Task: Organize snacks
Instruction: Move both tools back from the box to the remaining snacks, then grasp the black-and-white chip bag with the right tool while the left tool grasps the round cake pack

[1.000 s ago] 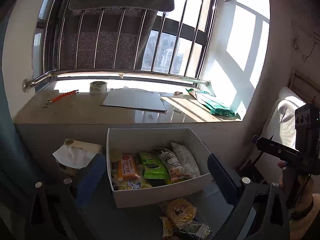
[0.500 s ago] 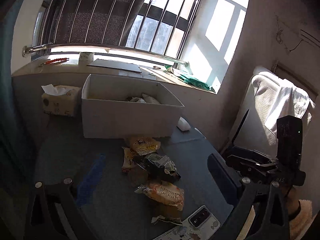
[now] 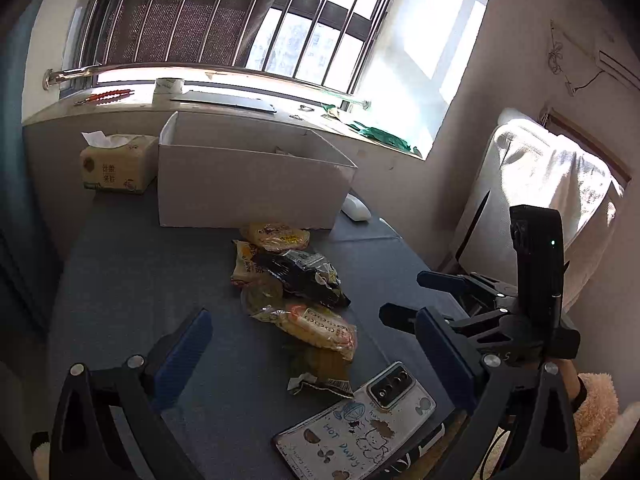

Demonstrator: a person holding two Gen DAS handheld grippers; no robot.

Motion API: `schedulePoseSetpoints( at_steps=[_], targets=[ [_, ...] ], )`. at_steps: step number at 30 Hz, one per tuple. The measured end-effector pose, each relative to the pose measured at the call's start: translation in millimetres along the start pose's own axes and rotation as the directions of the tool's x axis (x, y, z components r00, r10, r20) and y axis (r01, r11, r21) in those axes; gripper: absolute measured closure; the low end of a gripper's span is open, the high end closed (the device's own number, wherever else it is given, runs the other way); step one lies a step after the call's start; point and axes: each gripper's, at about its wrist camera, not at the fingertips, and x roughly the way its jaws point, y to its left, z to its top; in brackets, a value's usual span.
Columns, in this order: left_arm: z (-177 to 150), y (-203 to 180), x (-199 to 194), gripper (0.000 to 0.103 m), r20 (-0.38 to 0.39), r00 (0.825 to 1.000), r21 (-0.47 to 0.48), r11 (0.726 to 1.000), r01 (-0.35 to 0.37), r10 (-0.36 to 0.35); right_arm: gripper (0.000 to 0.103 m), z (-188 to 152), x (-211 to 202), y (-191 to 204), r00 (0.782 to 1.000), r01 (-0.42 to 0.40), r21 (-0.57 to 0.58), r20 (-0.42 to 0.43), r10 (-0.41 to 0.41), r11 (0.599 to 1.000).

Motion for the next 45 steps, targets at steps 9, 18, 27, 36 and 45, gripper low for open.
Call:
schedulePoseSetpoints(
  at_steps=[9,18,27,36,45],
  targets=[
    [-6.4,20.7,-6.0,0.0,-0.003,0.999,-0.045,0.998,-0.051,0.051,0.0,22.6,57.0,15.7,0.997,-0.014,-0.107,-0.079,0.006,0.994],
    [-11.2,30.3,1.0,0.0,-0.035,0.997,-0.062,0.995,-0.078,0.076,0.0,32.4,107.8,11.9,0.982,-0.035,-0.117,-0.187,0.013,0.992],
    [-15.0,26.8,13.1,0.0,-0.066,0.994,-0.048,0.995,-0.086,0.082,0.058,19.0,92.7,-11.2,0.981,-0.115,-0.026,-0.158,0.11,0.993],
    [-14.5,1.0,52.3,0.0,-0.164,0.984,0.066,0.996,-0.063,0.073,0.058,-1.4,29.7,-61.9,0.966,-0.254,0.233,0.005,0.26,0.939],
    [-8.4,-15.0,113.1,0.0,-0.287,0.948,0.133,0.986,-0.101,0.135,0.057,-26.1,-15.5,-87.2,0.978,-0.209,0.318,0.062,0.2,0.925]
  ],
)
